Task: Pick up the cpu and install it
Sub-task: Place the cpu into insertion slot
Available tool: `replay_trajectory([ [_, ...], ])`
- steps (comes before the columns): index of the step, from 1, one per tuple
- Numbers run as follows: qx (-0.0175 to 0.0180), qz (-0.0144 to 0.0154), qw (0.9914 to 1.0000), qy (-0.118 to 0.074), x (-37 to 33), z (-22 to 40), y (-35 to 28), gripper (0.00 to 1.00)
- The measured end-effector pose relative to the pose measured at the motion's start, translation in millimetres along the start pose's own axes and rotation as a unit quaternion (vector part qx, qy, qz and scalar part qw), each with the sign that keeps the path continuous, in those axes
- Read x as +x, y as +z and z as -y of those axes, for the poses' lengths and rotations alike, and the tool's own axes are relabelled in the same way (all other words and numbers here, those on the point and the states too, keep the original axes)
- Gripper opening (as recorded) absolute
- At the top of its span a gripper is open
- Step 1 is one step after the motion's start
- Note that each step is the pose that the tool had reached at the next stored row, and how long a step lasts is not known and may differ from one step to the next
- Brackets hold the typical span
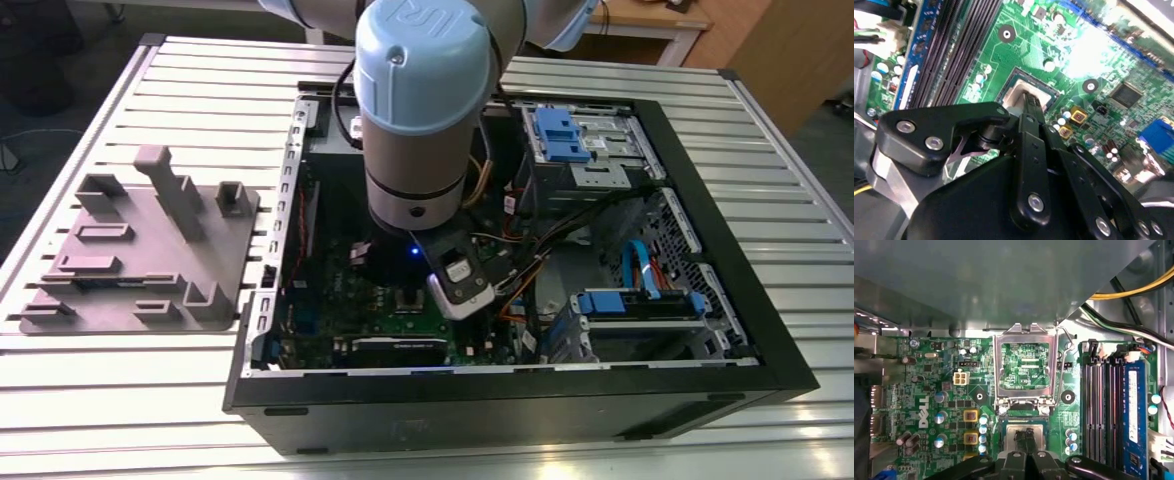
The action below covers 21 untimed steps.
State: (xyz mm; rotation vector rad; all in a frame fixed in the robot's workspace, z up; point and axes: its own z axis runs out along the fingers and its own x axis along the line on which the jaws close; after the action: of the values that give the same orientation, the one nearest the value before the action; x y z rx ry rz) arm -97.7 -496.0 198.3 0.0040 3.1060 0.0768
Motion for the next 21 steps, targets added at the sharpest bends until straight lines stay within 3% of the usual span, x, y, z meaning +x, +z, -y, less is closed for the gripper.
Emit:
replay_trajectory([
  [4,0.0002,-0.0001,1.0,0.0,-0.2,-0.1,-4.9,0.1],
  [13,0.0003,-0.0001,1.0,0.001,-0.5,-0.1,-4.9,0.1],
  [17,0.001,0.0008,0.9998,0.02,-0.6,-0.1,-4.0,0.1],
  [21,0.001,0.0011,0.9997,0.024,-3.2,-0.1,-3.0,0.1],
])
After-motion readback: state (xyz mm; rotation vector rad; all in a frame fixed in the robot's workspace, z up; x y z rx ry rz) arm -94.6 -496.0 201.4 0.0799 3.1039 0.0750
